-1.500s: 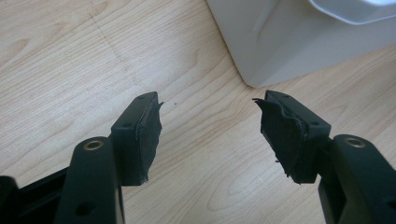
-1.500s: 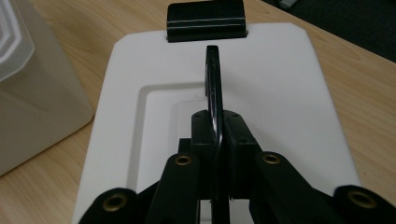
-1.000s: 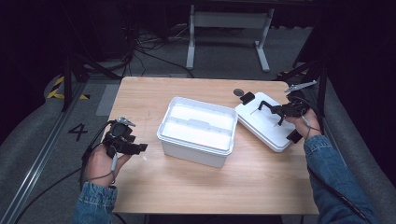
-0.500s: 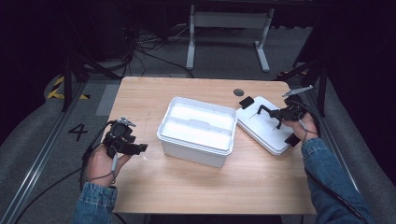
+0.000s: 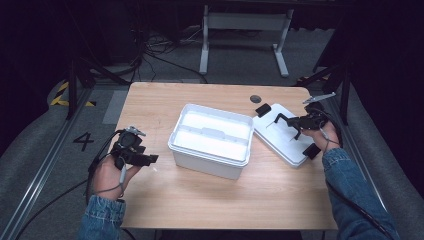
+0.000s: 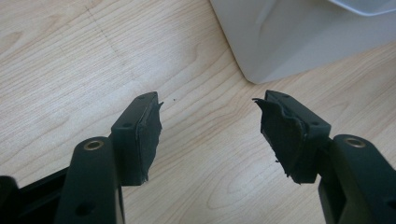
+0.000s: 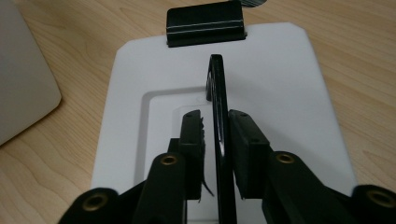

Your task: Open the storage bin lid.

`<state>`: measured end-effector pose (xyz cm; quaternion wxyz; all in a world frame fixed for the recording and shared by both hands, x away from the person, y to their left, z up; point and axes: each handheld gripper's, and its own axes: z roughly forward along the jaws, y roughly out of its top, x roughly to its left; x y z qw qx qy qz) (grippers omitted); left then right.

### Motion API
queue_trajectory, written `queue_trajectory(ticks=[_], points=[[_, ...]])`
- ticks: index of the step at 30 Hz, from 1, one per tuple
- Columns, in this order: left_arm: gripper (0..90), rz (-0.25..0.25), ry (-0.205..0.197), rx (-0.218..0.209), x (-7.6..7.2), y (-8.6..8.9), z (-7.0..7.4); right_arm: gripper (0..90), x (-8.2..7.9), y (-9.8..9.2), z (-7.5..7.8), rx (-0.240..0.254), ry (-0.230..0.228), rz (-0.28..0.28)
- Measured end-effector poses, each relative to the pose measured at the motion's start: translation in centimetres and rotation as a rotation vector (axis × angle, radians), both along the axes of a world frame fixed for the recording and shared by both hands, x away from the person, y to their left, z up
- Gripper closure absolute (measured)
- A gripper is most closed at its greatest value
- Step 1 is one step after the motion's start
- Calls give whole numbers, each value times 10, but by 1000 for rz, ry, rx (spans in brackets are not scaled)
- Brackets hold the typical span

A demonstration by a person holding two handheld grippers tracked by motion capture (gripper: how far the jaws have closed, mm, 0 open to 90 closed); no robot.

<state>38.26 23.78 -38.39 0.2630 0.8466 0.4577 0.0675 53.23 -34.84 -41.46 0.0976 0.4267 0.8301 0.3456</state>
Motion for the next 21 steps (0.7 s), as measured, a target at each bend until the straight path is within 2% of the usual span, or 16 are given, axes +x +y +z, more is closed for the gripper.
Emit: queue_trajectory(ticks=[3,7,13,21], points=[[385,4,-2,-2,0,0,0,637,0,-2,5,-7,-21,-21],[385,10,-6,-8,-1,0,0,564,-1,-8,10,14,-42,-56],[385,6,-1,-9,1,-1,0,552,-11,-11,23,49,-86,-61],[385,3,-3,-5,0,-1,0,551,-33,-6,41,59,-116,-6]])
